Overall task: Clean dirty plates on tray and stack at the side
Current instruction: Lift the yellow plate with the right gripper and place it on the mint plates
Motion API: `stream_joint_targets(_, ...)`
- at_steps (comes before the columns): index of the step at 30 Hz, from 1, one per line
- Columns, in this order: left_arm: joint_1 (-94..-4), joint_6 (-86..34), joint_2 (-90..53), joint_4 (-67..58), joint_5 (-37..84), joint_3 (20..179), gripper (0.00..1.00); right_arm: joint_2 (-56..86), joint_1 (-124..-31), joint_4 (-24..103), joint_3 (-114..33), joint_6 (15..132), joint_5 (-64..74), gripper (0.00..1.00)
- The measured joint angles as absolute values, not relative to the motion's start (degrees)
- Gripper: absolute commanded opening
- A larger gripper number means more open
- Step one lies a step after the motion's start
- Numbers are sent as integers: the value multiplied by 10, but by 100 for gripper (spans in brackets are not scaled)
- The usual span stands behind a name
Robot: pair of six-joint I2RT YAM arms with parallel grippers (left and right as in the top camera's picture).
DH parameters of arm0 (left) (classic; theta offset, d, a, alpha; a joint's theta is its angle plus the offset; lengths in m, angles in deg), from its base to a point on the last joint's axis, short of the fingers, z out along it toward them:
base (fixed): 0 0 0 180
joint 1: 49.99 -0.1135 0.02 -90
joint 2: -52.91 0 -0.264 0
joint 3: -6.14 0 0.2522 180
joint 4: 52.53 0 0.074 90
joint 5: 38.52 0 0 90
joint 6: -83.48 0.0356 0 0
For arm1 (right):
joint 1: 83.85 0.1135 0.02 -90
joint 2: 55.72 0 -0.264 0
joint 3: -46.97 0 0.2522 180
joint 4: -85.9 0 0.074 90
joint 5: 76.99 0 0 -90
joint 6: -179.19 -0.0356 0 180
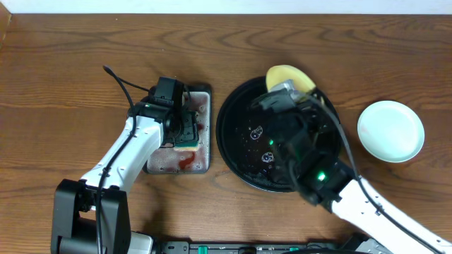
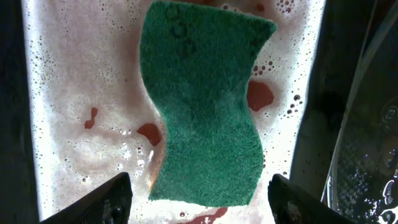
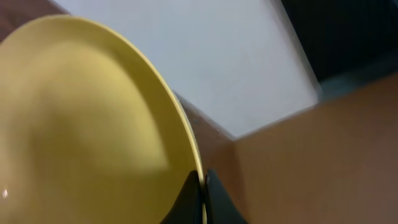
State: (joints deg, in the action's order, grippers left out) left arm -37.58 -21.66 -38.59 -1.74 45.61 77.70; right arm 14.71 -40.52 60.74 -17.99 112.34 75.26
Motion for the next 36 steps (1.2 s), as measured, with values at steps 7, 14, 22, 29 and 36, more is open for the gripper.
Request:
stream_joint_targets(7, -376, -216, -386, -17, 456, 777, 71, 166, -618, 459, -182, 827, 582, 1)
stream_joint_targets(14, -376, -217, -386, -17, 456, 777, 71, 203, -875, 413, -181, 629, 322, 1)
stream_joint_targets(22, -376, -216, -386, -17, 456, 777, 71, 258, -1078, 381, -181, 562, 196, 1)
stream_joint_targets(29, -376, -217, -386, -17, 456, 777, 71, 283, -1156, 381, -181, 550, 164, 42)
stream_joint_targets(36, -376, -217, -386, -17, 456, 777, 71, 283, -1179, 386, -181, 555, 121, 62)
